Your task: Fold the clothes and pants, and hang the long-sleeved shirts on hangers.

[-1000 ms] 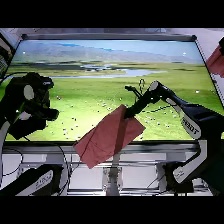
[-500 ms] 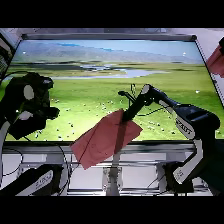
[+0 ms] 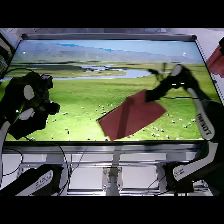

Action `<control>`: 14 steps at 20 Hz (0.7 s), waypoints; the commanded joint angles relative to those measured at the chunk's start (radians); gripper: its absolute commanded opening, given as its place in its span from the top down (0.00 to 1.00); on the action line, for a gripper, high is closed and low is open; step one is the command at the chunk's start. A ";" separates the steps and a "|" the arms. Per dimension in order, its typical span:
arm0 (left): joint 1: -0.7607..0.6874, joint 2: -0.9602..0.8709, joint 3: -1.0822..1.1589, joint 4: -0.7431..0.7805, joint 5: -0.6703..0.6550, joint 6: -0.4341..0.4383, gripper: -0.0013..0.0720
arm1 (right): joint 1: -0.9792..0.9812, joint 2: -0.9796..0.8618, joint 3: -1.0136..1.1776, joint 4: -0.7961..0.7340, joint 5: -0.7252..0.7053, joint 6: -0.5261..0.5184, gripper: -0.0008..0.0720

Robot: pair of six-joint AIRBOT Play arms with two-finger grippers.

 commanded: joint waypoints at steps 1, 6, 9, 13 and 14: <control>0.001 0.000 0.000 0.001 0.029 0.000 0.38 | -0.215 0.056 0.020 -0.230 0.069 0.157 0.97; 0.001 0.000 0.000 0.001 0.029 0.000 0.38 | -0.461 0.111 0.019 -0.354 0.058 0.262 0.97; 0.001 0.000 0.000 0.001 0.029 0.000 0.38 | -0.568 0.114 0.019 -0.416 0.047 0.311 0.97; 0.001 0.000 0.000 0.001 0.029 0.000 0.38 | -0.662 0.114 0.019 -0.469 0.019 0.333 0.96; 0.001 0.000 0.000 0.001 0.029 0.000 0.38 | -0.679 0.114 0.019 -0.475 0.021 0.333 0.75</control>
